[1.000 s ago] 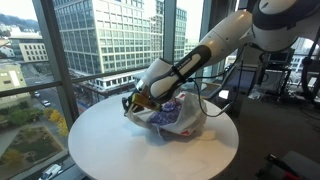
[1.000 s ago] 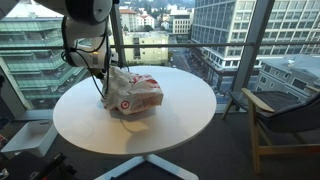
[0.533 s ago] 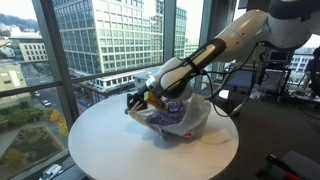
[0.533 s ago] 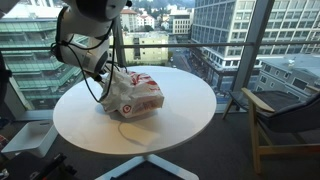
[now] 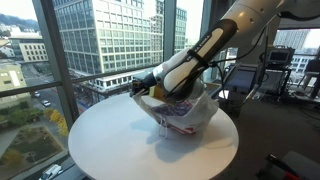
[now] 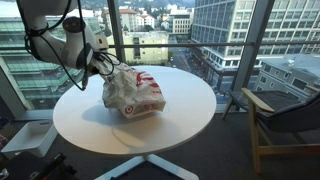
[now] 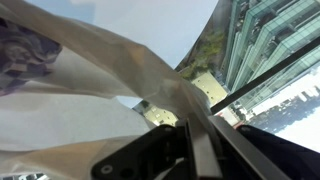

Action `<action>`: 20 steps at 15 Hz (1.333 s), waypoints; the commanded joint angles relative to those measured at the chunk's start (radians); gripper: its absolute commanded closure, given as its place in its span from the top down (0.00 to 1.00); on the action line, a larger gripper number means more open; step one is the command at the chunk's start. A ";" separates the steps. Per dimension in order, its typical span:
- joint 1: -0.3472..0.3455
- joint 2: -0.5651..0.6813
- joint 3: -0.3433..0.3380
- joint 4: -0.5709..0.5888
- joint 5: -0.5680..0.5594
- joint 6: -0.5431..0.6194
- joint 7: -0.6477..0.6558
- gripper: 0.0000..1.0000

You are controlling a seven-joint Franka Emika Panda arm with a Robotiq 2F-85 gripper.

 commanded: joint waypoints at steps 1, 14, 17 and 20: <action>0.163 -0.227 -0.148 -0.113 0.132 0.109 0.007 0.01; 0.579 -0.411 -0.337 -0.084 1.165 0.396 -0.794 0.01; 0.595 -0.378 -0.338 -0.022 1.255 0.399 -0.896 0.02; 0.588 -0.333 -0.344 0.020 1.316 0.319 -0.951 0.03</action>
